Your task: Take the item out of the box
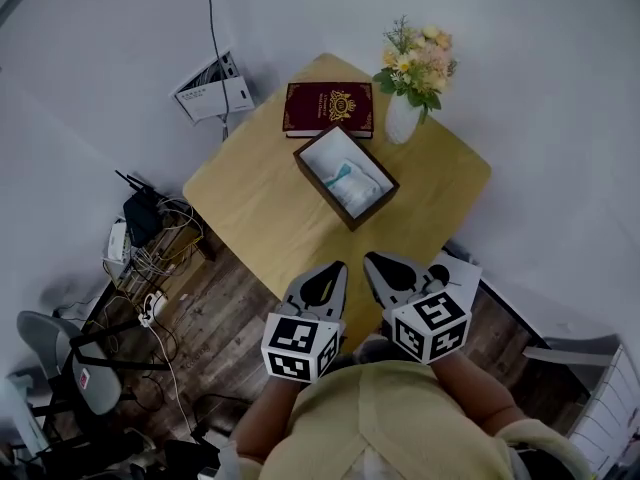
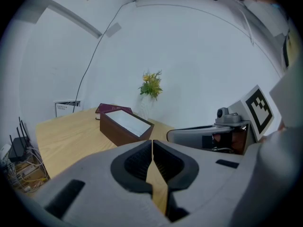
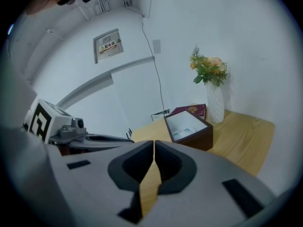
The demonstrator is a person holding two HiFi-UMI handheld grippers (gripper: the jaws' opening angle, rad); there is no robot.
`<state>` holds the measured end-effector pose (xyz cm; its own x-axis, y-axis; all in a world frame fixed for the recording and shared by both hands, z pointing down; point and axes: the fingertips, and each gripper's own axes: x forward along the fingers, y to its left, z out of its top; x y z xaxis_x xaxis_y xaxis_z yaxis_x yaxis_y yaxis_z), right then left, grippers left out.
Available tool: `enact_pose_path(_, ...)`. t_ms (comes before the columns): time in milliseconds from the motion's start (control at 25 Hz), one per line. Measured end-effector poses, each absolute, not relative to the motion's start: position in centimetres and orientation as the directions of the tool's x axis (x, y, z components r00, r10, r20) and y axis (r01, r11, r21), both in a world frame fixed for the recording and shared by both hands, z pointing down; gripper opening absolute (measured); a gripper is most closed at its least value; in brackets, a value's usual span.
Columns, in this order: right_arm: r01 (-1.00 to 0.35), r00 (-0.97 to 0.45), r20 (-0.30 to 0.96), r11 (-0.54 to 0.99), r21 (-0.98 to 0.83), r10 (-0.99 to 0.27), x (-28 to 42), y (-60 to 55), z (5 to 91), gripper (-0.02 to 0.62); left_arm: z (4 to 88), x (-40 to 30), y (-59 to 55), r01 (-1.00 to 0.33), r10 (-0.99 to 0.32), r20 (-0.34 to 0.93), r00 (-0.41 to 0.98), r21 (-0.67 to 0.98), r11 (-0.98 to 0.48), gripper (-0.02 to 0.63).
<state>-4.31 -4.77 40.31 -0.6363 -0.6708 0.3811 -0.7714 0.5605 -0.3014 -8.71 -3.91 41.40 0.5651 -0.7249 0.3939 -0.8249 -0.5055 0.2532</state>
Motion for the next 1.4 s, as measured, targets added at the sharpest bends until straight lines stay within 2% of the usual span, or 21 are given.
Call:
enact_pose_path(520,-0.710,-0.701,0.380,0.638,-0.297,-0.603,-3.5,-9.9,39.8,0.031,40.4,-6.9,-10.0,-0.837,-0.726,0.419,0.545,0.216,-0.503,0.026)
enact_pose_path(1080,-0.688,-0.721,0.392,0.657,-0.309,-0.572,-2.3,-14.1,40.5,0.031,39.5,-6.1,-16.1,-0.829,-0.715,0.451,0.535,0.114,-0.548,0.026)
enact_pose_path(1400,-0.679,-0.726,0.410,0.673,-0.294,-0.553,-2.5,-15.4,40.7,0.031,40.4,-6.4,-18.5,-0.803,-0.674,0.517,0.528,0.045,-0.594,0.028)
